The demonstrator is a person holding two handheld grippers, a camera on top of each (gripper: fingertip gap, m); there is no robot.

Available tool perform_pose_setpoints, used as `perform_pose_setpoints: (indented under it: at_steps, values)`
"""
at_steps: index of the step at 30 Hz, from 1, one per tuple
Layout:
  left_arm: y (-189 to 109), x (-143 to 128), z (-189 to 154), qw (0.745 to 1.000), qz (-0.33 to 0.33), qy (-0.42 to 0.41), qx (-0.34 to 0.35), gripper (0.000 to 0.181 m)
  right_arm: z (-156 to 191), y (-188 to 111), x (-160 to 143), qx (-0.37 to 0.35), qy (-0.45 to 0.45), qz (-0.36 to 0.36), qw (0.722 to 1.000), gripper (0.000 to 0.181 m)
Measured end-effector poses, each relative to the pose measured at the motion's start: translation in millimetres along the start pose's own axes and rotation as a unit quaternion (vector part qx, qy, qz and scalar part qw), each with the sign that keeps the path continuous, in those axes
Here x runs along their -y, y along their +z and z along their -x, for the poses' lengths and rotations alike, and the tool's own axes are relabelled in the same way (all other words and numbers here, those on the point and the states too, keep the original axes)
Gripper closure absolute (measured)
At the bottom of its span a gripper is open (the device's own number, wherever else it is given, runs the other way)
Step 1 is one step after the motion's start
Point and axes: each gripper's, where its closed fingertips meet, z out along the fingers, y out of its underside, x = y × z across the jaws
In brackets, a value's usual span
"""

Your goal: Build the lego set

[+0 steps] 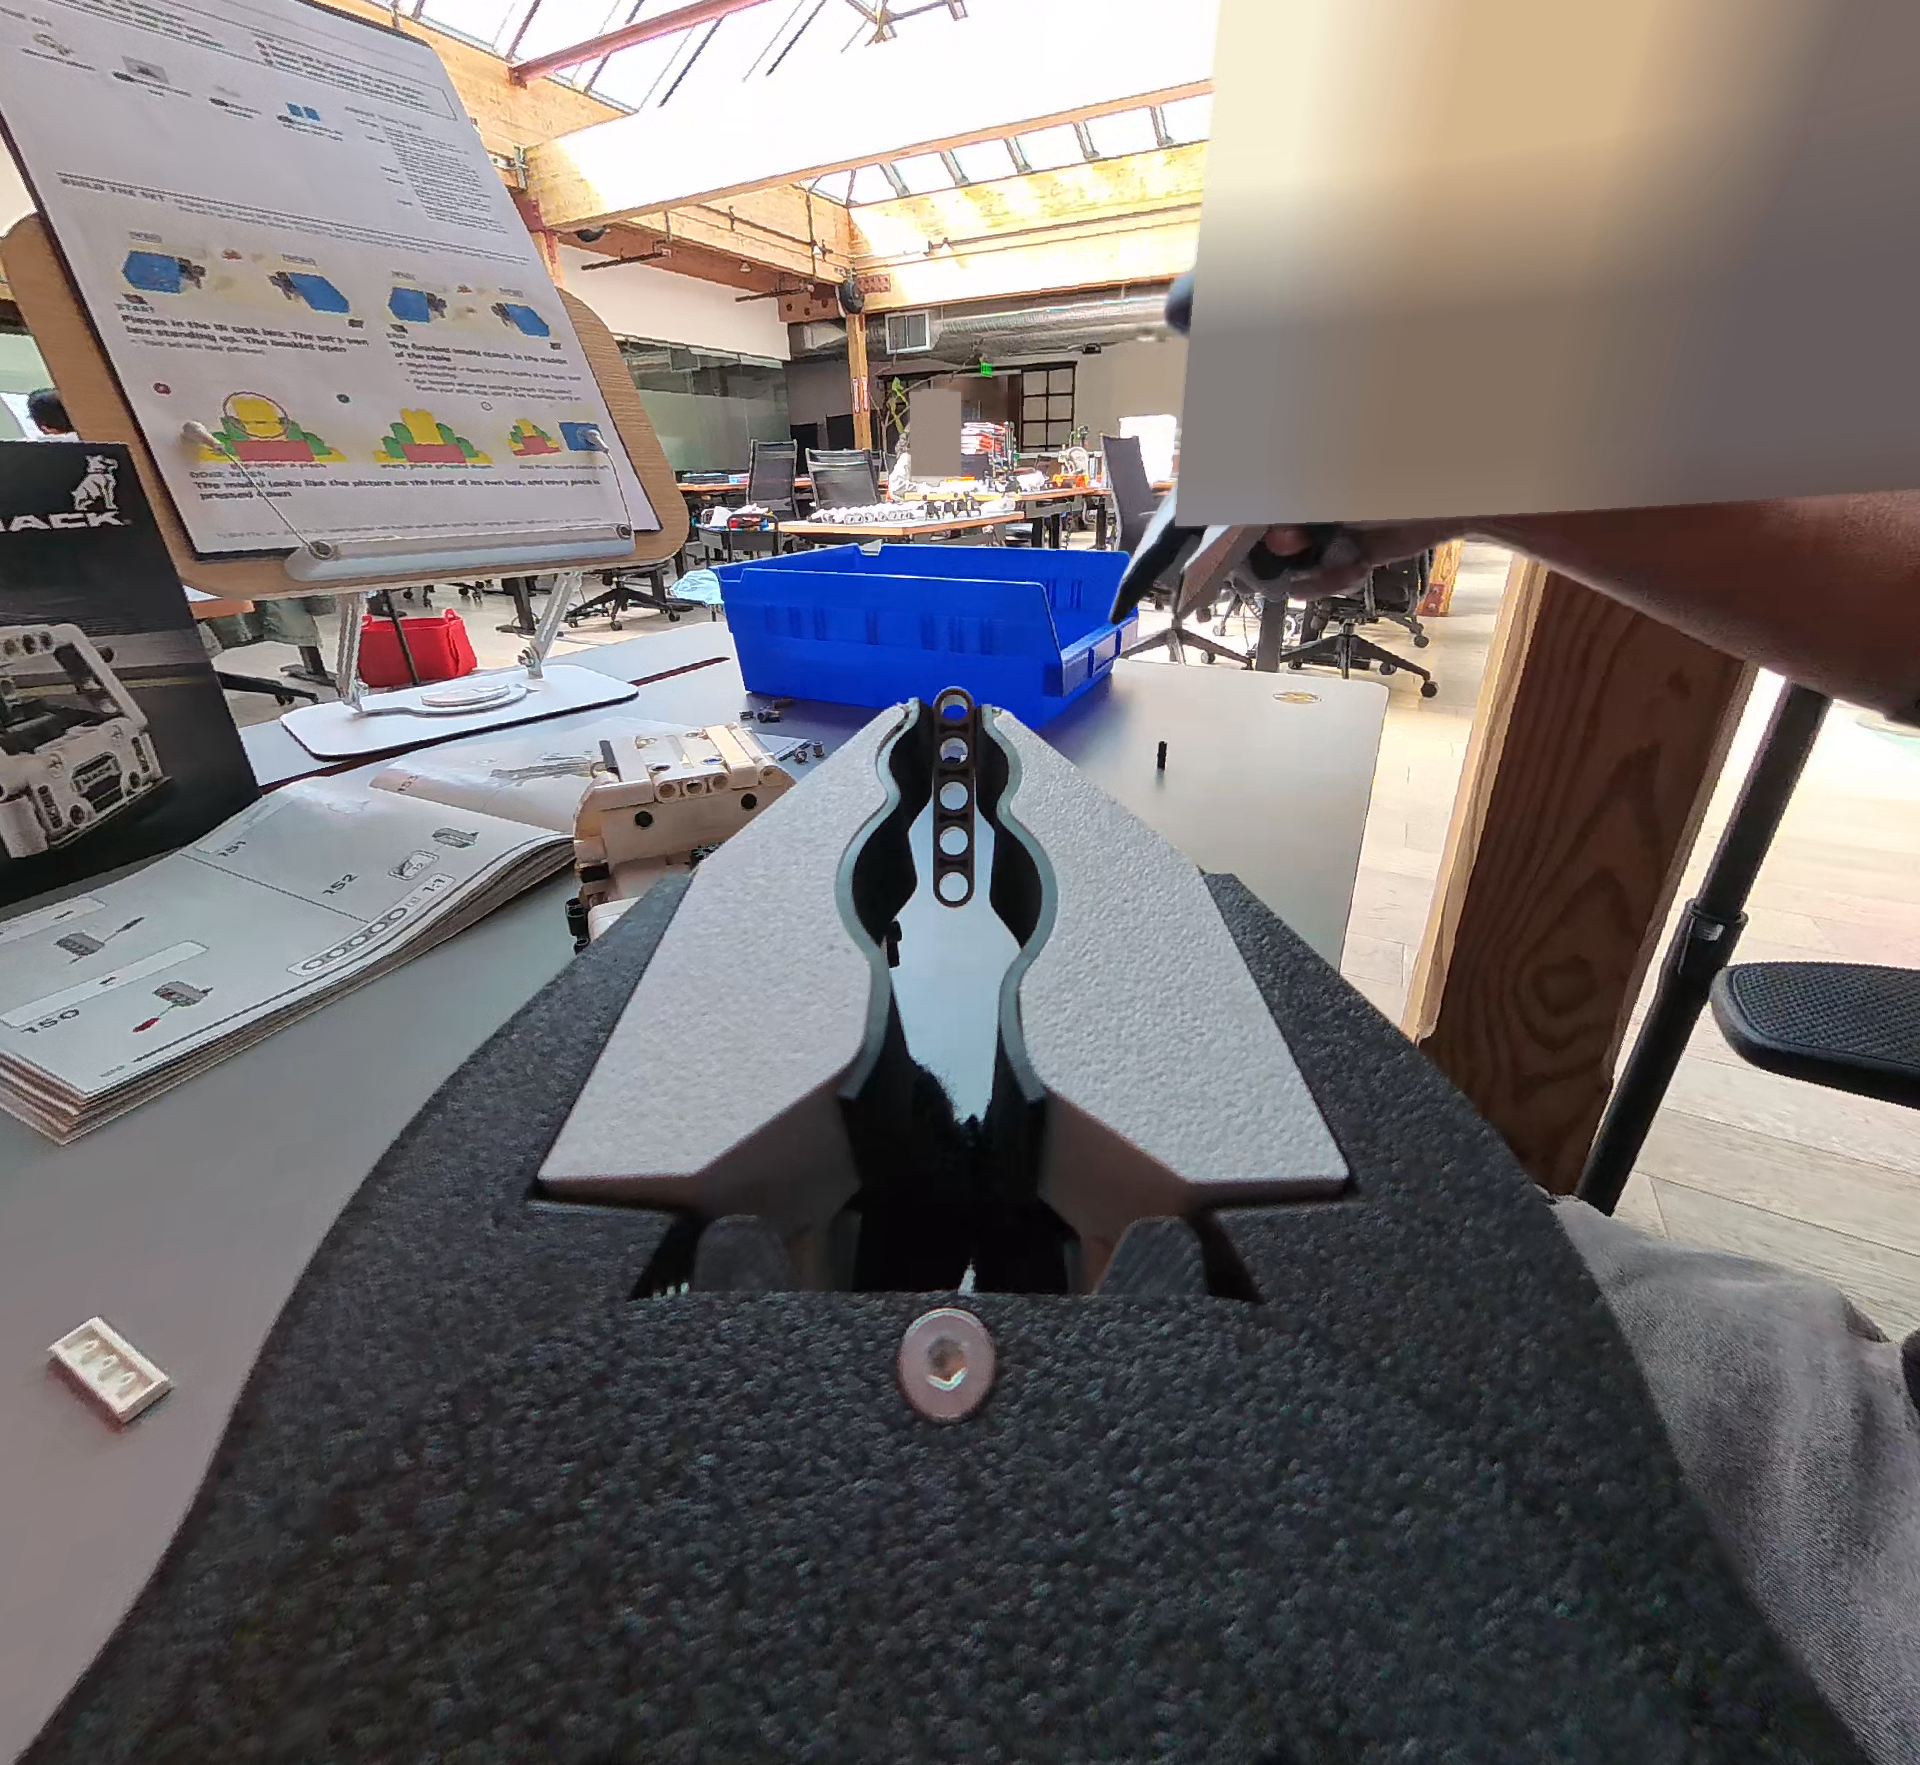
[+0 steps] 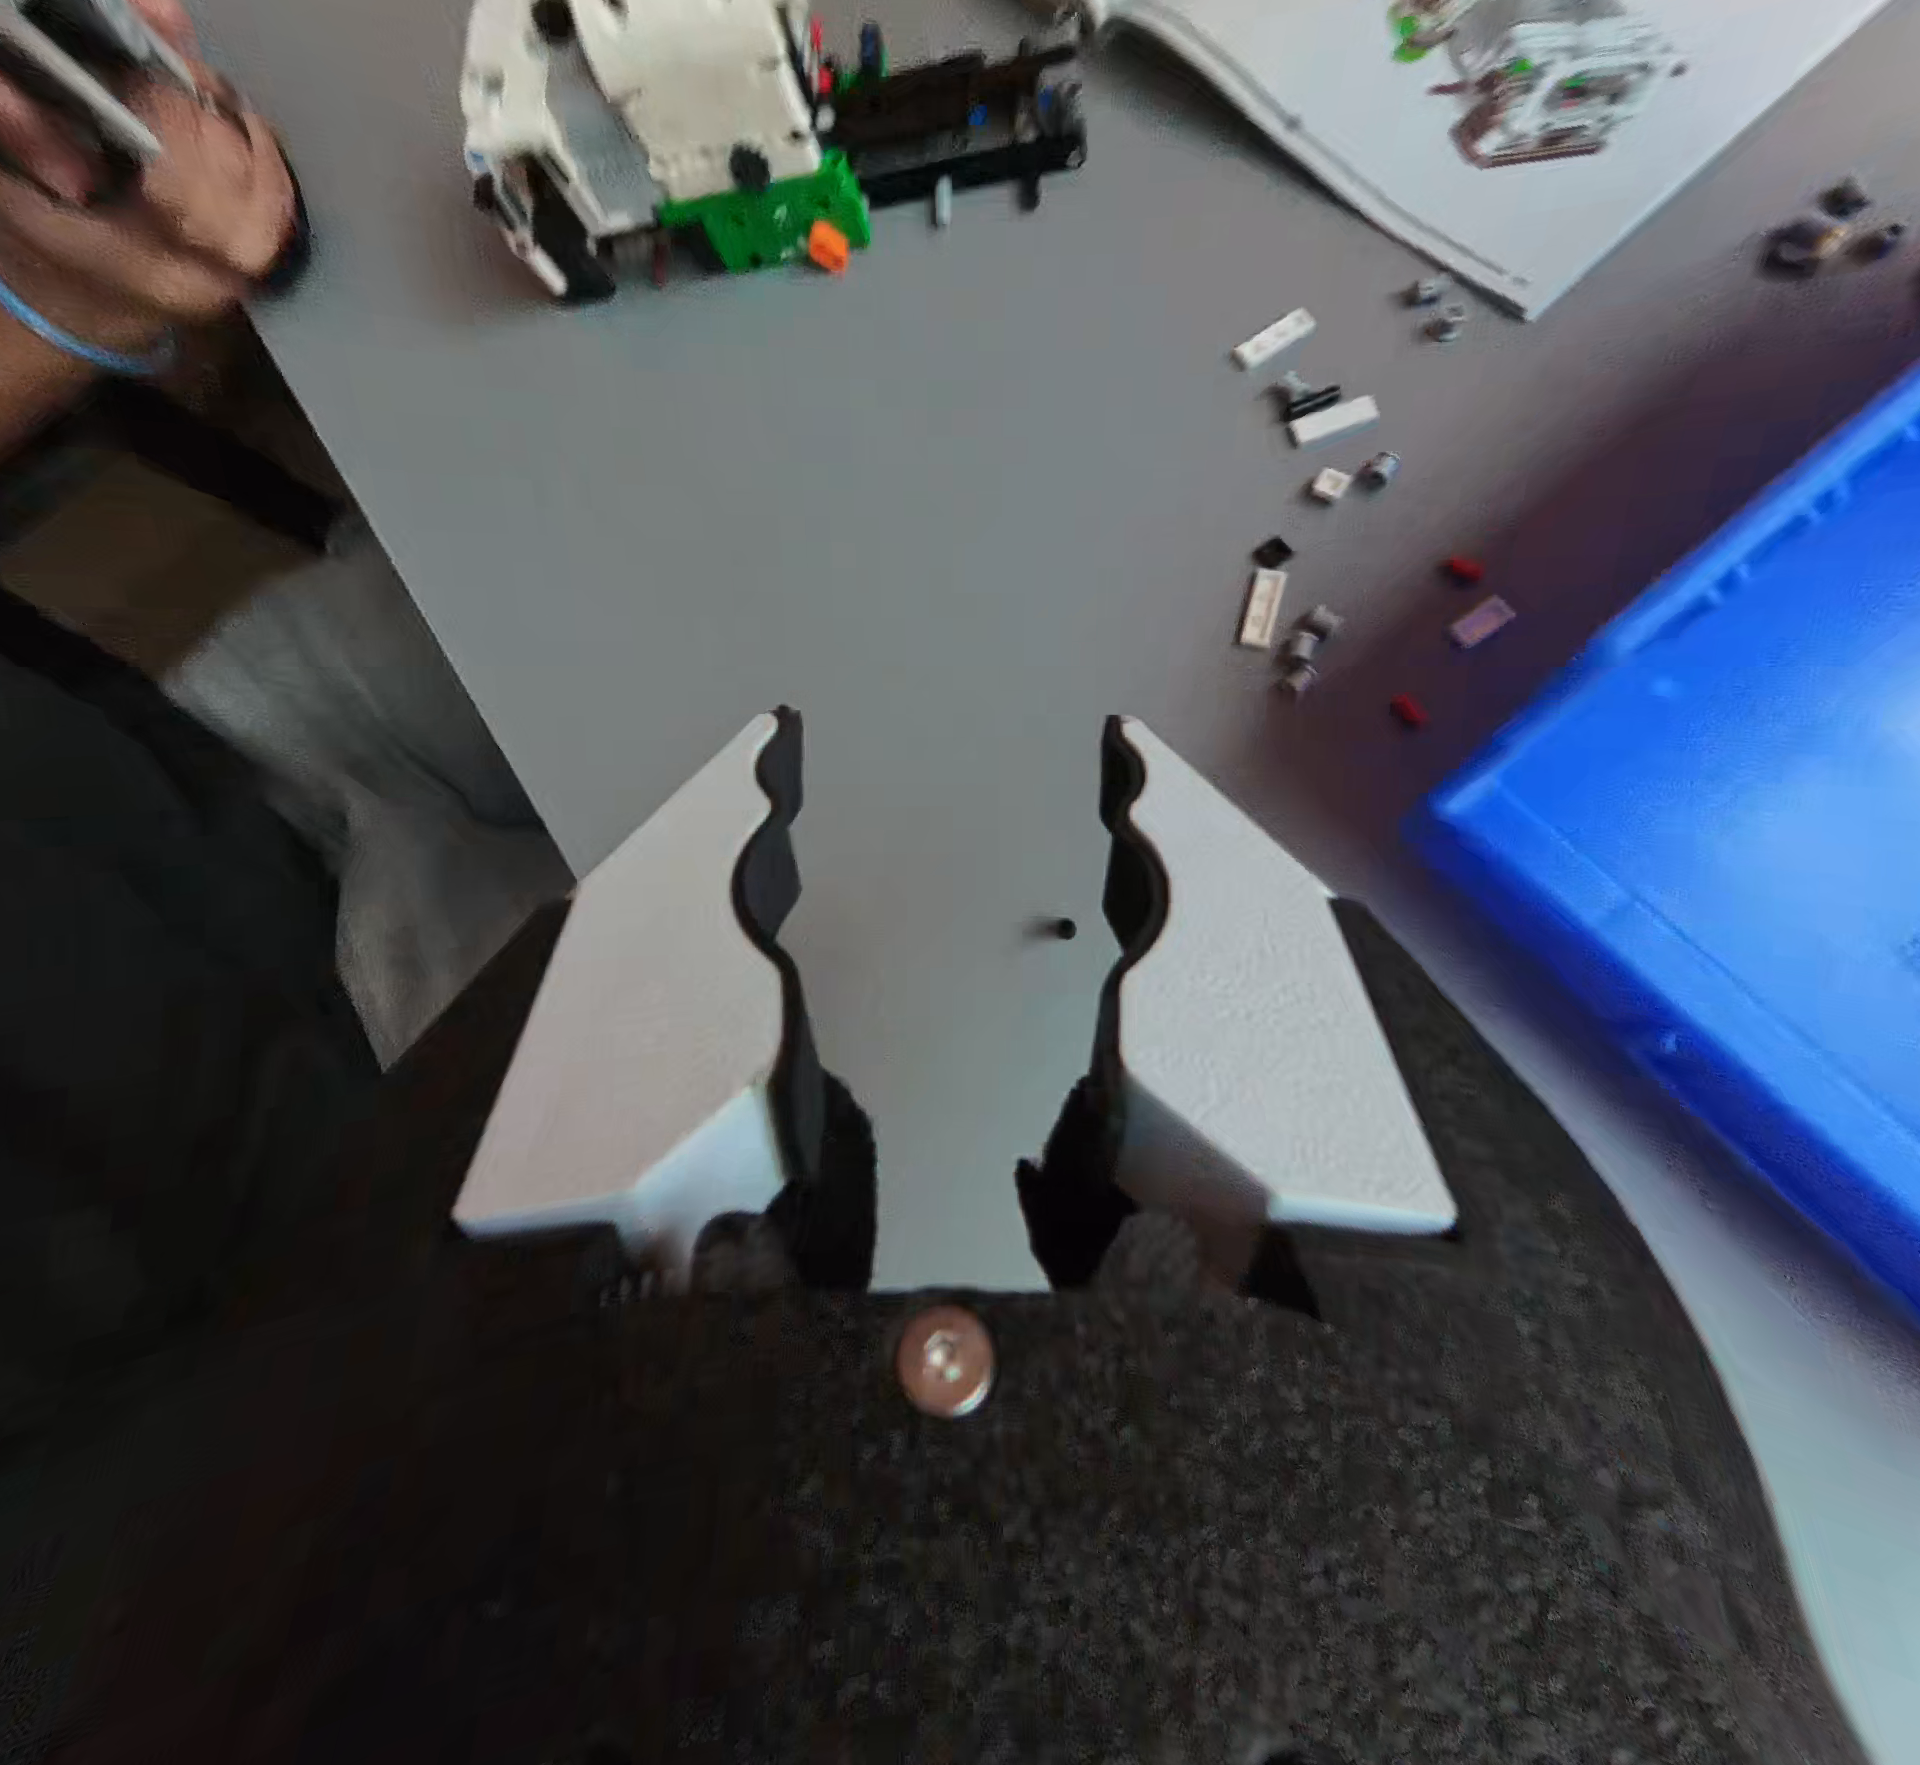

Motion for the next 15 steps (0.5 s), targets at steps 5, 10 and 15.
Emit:
perform_pose_setpoints:
  at_steps: [5,10,15]
  values:
    - [2,-2,-1,1.000,0.006,0.003,-0.002,0.176,-13,2,-49,-0.016,0.006,0.044,0.999,0.151]
    - [2,-1,-1,1.000,0.004,-0.003,-0.007,0.176,-25,12,-69,-0.067,-0.117,0.147,0.980,0.172]
    - [2,-1,0,1.000,0.003,-0.012,-0.008,0.176,-28,21,-82,-0.065,-0.166,0.189,0.966,0.174]
